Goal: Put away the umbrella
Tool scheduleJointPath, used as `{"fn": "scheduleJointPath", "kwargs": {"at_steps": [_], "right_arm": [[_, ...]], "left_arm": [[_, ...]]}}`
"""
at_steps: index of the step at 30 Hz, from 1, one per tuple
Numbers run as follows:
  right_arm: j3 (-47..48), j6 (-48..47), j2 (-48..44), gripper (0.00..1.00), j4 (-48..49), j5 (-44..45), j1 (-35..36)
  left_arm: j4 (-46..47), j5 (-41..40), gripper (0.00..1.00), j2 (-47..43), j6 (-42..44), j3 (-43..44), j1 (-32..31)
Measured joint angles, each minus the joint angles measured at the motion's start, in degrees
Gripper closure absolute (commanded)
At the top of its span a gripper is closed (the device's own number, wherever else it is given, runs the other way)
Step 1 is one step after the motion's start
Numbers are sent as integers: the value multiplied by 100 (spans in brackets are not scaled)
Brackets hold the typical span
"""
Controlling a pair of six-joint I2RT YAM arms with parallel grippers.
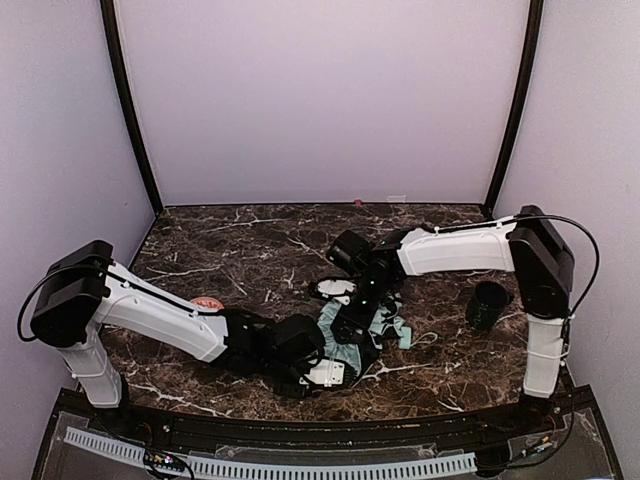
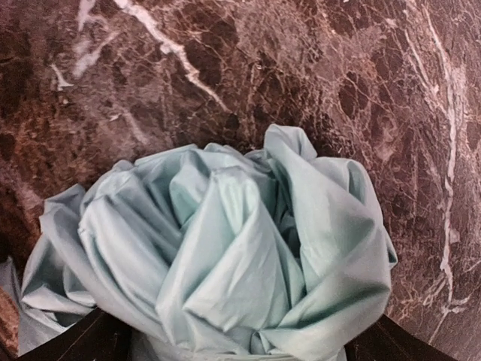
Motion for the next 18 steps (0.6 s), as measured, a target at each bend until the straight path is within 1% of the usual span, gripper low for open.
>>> {"fn": "scheduleJointPath", "kwargs": {"at_steps": [2, 3, 4, 5, 6, 8, 9, 11, 12, 14, 16, 18], "right_arm": [[0, 9, 173, 15, 94, 210, 57], [2, 13, 225, 20, 136, 273, 63], [4, 39, 254, 28, 168, 358, 76], [9, 70, 260, 36, 179, 417, 76], [11, 98, 262, 43, 184, 437, 81], [13, 153, 260, 50, 188, 452, 116], [13, 162, 260, 54, 192, 501, 149], [13, 155, 245, 60, 208, 560, 168], [13, 170, 236, 65, 225, 603, 168], [2, 184, 223, 74, 291, 702, 162], [-48, 184, 188, 82, 356, 752, 162], [-144, 181, 118, 90, 472, 787, 162]], "left_arm": [[-2, -63, 100, -2, -4, -7, -22], [0, -94, 100, -13, -17, -17, -24], [13, -125, 99, -28, -31, -42, -24], [22, -155, 97, -66, -52, -85, -24], [44, -186, 94, -116, -74, -136, -24], [87, -260, 90, -275, -138, -310, -9], [85, -258, 87, -376, -177, -420, 28], [48, -227, 77, -579, -188, -614, 33], [37, -197, 71, -686, -197, -713, 15], [46, -157, 62, -793, -216, -807, 7], [74, -90, 57, -839, -258, -839, 2], [157, 39, 54, -914, -299, -916, 31]]}}
